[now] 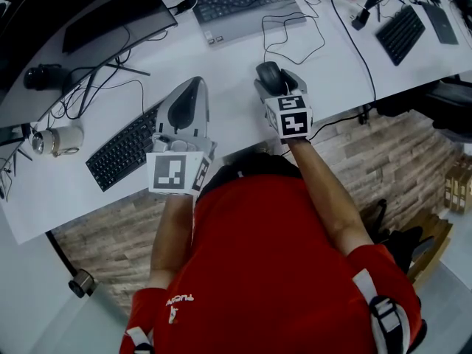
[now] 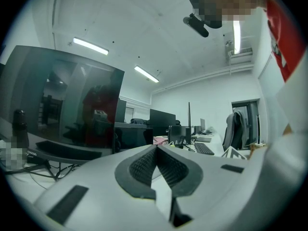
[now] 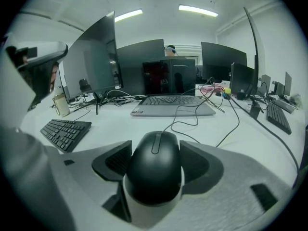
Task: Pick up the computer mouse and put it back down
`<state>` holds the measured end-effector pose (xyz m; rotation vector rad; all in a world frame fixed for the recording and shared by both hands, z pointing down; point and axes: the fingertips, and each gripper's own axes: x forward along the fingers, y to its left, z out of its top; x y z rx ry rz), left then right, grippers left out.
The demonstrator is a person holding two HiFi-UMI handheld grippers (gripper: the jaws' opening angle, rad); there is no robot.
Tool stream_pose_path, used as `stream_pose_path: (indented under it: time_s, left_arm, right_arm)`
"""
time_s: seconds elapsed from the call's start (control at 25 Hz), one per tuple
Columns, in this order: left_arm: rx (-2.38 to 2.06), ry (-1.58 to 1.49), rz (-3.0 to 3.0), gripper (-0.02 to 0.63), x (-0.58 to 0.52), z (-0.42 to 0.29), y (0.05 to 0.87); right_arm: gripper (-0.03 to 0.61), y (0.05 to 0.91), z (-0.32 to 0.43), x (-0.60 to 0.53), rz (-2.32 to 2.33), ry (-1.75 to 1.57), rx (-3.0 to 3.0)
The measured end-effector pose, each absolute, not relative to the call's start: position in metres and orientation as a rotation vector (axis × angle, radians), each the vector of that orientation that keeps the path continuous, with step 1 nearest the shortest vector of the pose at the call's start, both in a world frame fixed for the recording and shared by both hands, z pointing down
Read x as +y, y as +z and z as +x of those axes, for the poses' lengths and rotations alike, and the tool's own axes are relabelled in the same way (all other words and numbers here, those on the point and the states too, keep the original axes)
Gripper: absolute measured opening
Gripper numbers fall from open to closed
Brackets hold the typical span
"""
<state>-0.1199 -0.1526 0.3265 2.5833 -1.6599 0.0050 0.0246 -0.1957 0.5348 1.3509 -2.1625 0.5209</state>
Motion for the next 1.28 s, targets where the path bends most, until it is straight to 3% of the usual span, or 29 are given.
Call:
stream_pose_path:
  time_s: [1.28]
  left_arm:
    - [-1.649,-0.024,2.623,0.009,-0.149,-0.112,0.310]
  right_arm:
    - [0.311,0.289,0.045,-0.156,1.438,0.309,-2.614]
